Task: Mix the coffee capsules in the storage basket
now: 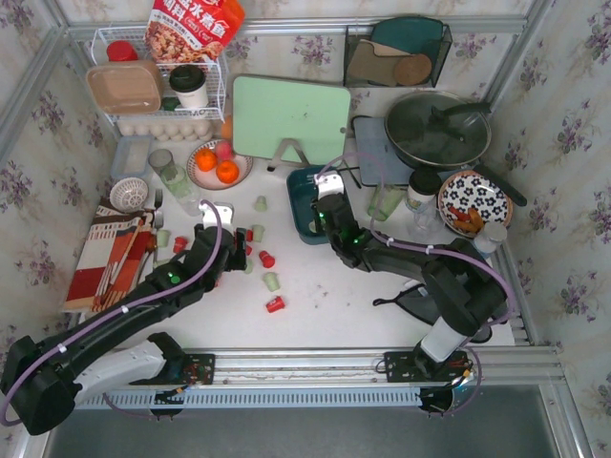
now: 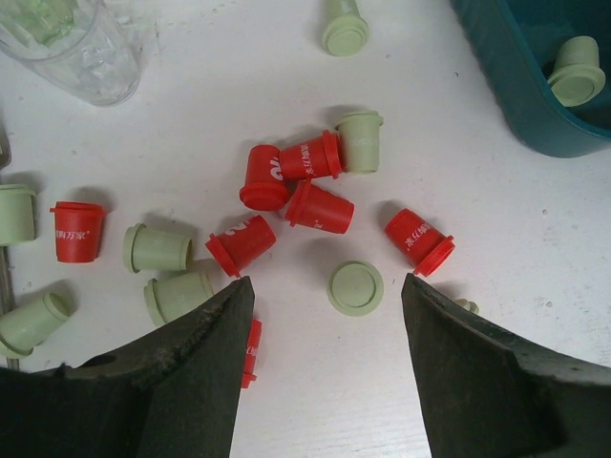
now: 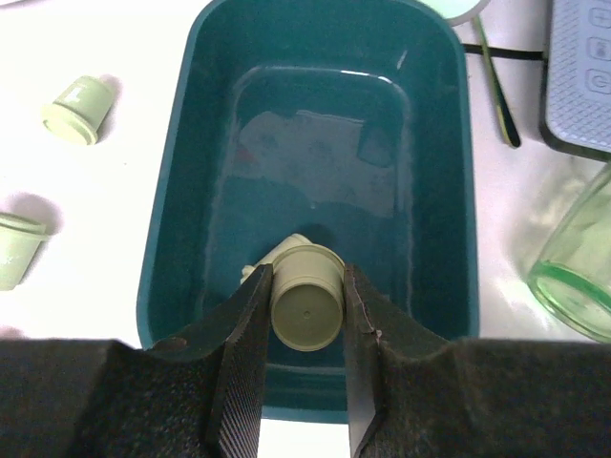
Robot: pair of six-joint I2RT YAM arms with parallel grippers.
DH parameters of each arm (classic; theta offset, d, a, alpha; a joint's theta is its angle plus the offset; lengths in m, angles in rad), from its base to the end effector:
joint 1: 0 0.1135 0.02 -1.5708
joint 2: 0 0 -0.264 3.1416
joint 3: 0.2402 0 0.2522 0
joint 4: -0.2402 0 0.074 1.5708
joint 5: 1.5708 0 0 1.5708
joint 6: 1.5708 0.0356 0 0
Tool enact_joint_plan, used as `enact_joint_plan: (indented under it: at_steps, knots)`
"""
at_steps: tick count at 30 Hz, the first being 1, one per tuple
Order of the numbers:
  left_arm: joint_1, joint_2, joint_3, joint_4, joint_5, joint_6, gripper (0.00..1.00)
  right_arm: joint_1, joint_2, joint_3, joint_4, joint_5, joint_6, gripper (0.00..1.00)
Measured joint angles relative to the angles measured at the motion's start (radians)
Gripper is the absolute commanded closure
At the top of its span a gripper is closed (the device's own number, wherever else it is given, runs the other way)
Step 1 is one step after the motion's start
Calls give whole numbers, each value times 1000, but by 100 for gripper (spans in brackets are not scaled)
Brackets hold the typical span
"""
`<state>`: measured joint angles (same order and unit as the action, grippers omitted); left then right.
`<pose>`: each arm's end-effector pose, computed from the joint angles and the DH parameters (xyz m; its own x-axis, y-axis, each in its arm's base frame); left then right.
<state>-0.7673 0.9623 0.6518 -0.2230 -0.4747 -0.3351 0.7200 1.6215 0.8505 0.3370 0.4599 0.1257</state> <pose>0.1636 -0.1352 0.2587 -0.4556 0.0330 -0.8896 0.1952 0.9787 -0.0636 0.2713 0.2169 0.2050 -0.3498 -0.1573 -0.9235 -0.2462 0.9666 -0.0714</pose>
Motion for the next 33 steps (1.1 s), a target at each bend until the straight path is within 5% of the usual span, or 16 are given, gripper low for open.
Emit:
enact_joint_plan:
  at_steps: [3, 10, 21, 33]
  knots:
    - [0, 5, 0, 0, 0, 0, 33, 1, 22, 19, -21, -19, 6, 54]
    - [0, 11, 0, 0, -2, 0, 33, 0, -9, 39, -94, -67, 11, 38]
    - [0, 5, 0, 0, -2, 0, 33, 35, -165, -12, -159, -146, 2, 37]
    - [0, -35, 1, -2, -3, -3, 33, 269, -211, -95, -169, -126, 107, 32]
